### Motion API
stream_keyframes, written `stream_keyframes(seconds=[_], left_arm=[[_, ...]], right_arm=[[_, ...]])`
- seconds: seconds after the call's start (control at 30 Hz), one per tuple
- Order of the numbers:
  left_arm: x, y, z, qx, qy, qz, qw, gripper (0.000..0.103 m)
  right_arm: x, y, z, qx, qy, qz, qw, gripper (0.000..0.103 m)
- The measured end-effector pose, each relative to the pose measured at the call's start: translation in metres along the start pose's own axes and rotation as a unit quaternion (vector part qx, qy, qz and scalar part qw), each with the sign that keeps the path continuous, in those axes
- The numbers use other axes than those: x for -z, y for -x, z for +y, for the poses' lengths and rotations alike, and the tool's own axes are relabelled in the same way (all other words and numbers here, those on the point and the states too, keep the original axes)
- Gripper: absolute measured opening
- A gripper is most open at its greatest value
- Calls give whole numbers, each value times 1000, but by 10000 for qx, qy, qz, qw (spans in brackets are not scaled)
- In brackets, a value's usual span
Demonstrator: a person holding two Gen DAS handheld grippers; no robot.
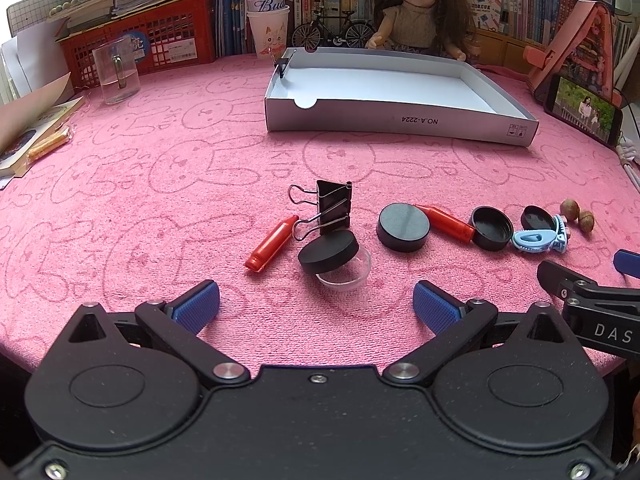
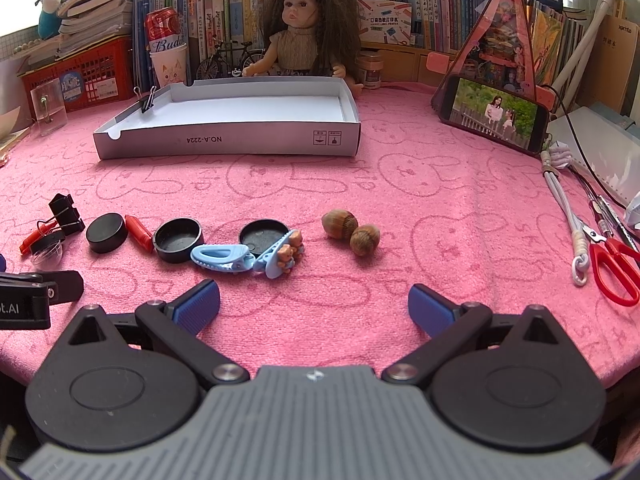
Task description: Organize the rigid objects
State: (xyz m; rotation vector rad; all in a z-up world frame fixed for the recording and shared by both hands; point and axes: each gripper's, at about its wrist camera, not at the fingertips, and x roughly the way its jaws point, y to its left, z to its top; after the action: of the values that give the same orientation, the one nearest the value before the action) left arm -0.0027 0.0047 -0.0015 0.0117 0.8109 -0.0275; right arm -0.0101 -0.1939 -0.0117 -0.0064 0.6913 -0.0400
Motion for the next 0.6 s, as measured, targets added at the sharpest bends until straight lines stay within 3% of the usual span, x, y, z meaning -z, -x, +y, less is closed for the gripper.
stream_keyframes(seconds=[0.17,0.27,0.37,0.43,0.6], left_arm=[[2,6,1,16,56,-78,10000,95],[3,11,3,-2,55,-187,9998,82],[2,15,6,57,79,-301,9995,62],[1,18,8,229,176,-340,9990,49],[0,26,11,638,283,-448,9966,39]], right_arm=[[1,1,-1,-9,-4,-6,10000,103],[2,1,-2,-64,37,-77,9999,103],[2,3,-3,-181,47,-123,9997,102],[0,6,-4,-331,12,-183,9993,97],[-2,18,2,-696,65,-529,9961,81]])
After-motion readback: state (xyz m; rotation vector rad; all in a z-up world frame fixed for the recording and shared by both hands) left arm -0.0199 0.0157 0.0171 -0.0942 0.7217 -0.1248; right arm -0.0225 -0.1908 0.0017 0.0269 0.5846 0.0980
